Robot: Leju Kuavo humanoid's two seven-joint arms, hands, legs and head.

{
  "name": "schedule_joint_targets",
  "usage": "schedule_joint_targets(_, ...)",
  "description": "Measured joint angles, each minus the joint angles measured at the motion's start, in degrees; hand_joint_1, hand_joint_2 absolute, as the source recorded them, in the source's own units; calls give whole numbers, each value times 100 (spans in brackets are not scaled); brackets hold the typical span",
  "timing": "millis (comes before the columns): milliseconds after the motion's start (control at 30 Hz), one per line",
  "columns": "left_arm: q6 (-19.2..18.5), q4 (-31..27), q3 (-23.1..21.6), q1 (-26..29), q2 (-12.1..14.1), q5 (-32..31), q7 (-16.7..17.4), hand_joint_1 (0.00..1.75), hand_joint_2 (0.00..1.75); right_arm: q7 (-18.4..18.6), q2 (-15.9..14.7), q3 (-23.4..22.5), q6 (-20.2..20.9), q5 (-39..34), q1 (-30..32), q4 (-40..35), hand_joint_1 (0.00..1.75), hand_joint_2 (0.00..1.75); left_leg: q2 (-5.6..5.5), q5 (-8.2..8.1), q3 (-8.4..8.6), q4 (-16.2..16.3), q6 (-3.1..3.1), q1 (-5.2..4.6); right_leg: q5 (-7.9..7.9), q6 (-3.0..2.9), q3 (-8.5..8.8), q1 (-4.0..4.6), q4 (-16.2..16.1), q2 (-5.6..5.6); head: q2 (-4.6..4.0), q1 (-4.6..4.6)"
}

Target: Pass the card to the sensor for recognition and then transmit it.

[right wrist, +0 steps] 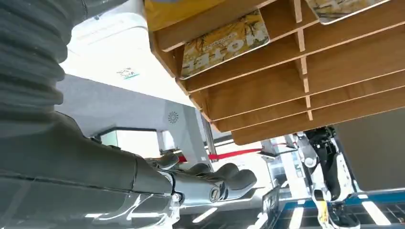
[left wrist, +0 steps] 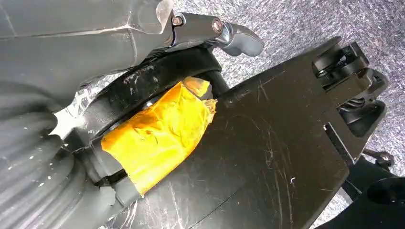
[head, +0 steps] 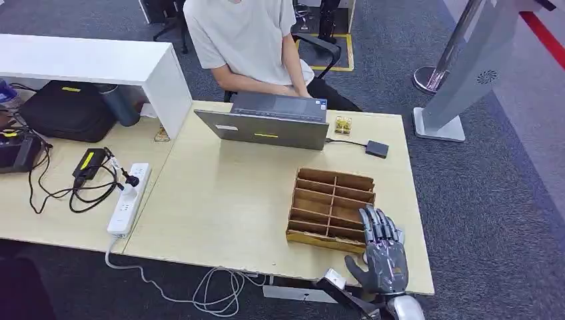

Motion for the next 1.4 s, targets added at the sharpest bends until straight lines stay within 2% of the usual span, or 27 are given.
schedule_joint_targets(200, -13, 0, 0, -1, 0, -26, 0, 0, 175, -20, 127, 129, 0, -94, -330, 449, 0, 175, -1, 2, 3, 0, -1, 0, 1, 0, 0, 0, 0, -1, 0, 0)
schedule_joint_targets(400, -15, 0, 0, -1, 0, -24, 0, 0, 175, -18, 168, 177, 0, -160, -397, 674, 0, 175, -2, 1, 0, 0, -1, 0, 0, 0, 0, 0, 0, -2, 0, 0)
schedule_joint_targets(1067, -18, 0, 0, -1, 0, -22, 0, 0, 175, 6, 201, 291, 0, -214, -452, 881, 0, 175, -1, 0, 1, 0, -1, 0, 0, 0, -2, 0, 0, -1, 0, -2)
schedule_joint_targets(1100, -15, 0, 0, -1, 0, -22, 0, 0, 175, 6, 201, 291, 0, -214, -449, 879, 175, 175, -1, 0, 1, 0, -1, 0, 0, 0, -2, 0, 0, -1, 0, 0)
schedule_joint_targets(1400, -11, 0, 0, 0, 0, -22, -11, 0, 175, -123, 199, 302, -44, -499, -392, 846, 175, 175, -1, 0, 2, 0, -2, 0, 0, 0, -2, 0, 0, 0, 0, 0)
